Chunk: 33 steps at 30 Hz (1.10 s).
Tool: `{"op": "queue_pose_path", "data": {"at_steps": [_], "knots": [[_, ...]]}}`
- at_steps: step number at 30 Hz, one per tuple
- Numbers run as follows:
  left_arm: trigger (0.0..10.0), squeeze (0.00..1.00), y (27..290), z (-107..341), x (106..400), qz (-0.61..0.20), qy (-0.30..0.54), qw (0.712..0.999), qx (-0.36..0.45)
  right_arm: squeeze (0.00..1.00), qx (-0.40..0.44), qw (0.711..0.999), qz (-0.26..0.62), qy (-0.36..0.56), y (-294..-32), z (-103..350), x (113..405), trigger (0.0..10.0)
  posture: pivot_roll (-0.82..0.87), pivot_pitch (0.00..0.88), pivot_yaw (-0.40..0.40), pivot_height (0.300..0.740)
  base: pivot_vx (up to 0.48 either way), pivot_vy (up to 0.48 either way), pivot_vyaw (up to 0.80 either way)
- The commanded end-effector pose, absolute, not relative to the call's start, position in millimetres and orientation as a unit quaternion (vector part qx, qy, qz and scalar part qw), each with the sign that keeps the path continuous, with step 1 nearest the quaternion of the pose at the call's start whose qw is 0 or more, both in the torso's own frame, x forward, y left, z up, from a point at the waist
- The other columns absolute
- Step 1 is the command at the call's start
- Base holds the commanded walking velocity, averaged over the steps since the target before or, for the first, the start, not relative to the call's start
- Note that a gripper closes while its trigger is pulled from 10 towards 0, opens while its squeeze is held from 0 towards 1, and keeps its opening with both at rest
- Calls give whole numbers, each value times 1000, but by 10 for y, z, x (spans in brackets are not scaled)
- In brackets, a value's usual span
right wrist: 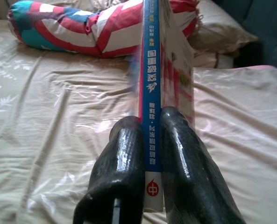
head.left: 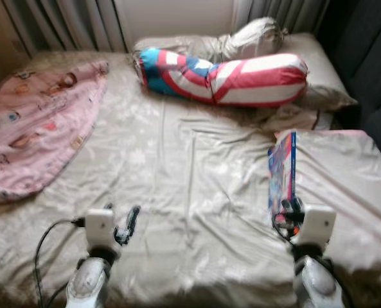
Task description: Clean up the room
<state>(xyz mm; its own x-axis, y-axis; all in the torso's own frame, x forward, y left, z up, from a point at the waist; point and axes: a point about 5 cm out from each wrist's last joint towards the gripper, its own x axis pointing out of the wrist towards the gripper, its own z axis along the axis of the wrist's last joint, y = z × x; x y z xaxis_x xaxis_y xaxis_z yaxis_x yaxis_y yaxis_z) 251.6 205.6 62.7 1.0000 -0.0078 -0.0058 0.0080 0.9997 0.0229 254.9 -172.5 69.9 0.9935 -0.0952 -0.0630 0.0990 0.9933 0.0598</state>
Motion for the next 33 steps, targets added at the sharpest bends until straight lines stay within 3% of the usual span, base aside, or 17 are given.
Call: {"op": "queue_pose_path", "data": {"at_steps": [1,28,33], "knots": [[10000,0,2013,587,2487,-9,11,1000,6,0,23,998,-51,13,-1769,765,2547,10000,-26,194,-18,740,0,0,0],[10000,0,2008,620,2483,-6,4,1000,4,0,-3,998,-43,35,-1756,720,2555,10000,-25,201,-20,740,0,0,0],[10000,0,2007,618,2480,-6,5,1000,4,0,-7,999,-35,32,-1724,723,2551,10000,-27,203,-17,706,0,0,0]]}}
